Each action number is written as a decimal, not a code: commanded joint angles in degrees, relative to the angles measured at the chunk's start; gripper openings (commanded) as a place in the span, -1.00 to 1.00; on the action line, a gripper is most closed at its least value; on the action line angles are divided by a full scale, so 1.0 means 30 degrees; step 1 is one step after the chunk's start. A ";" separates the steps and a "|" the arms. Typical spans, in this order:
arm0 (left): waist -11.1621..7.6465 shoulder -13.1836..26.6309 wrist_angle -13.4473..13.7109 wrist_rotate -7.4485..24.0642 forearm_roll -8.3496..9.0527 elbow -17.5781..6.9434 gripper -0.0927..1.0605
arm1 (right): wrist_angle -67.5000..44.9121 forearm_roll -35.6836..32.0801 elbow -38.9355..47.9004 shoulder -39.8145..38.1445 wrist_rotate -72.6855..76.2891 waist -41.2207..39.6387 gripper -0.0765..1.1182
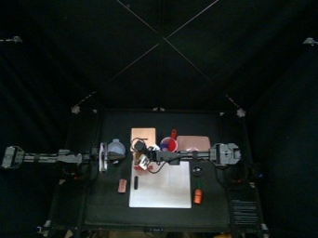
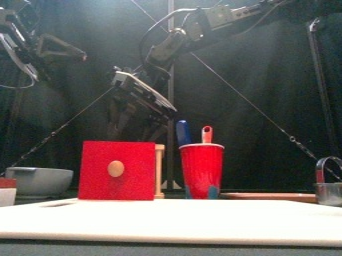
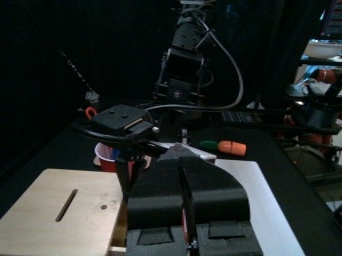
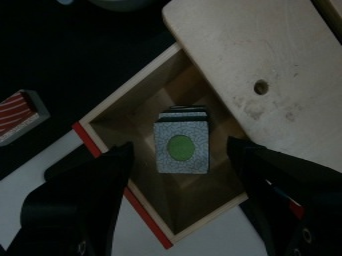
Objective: Place sushi on board then cut the sushi with the knife then place the pieces on the plate
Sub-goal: Place the sushi on the board
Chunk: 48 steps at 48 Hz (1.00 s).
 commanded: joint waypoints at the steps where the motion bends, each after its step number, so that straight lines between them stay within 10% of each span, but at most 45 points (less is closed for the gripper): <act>1: -0.0029 0.0117 -0.0176 0.0000 -0.0029 -0.0234 -0.70 | 0.0029 -0.0117 -0.0352 -0.0176 0.0029 -0.0176 0.80; 20: -0.0029 0.0117 -0.0176 -0.0029 -0.0029 -0.0059 -0.70 | 0.0059 -0.0117 -0.0469 -0.0029 0.0029 -0.0117 0.41; 48: 0.0088 0.0117 -0.0205 0.0029 -0.0176 -0.0029 -0.70 | 0.1582 -0.1055 -0.1641 -0.2021 -0.0469 0.1172 0.41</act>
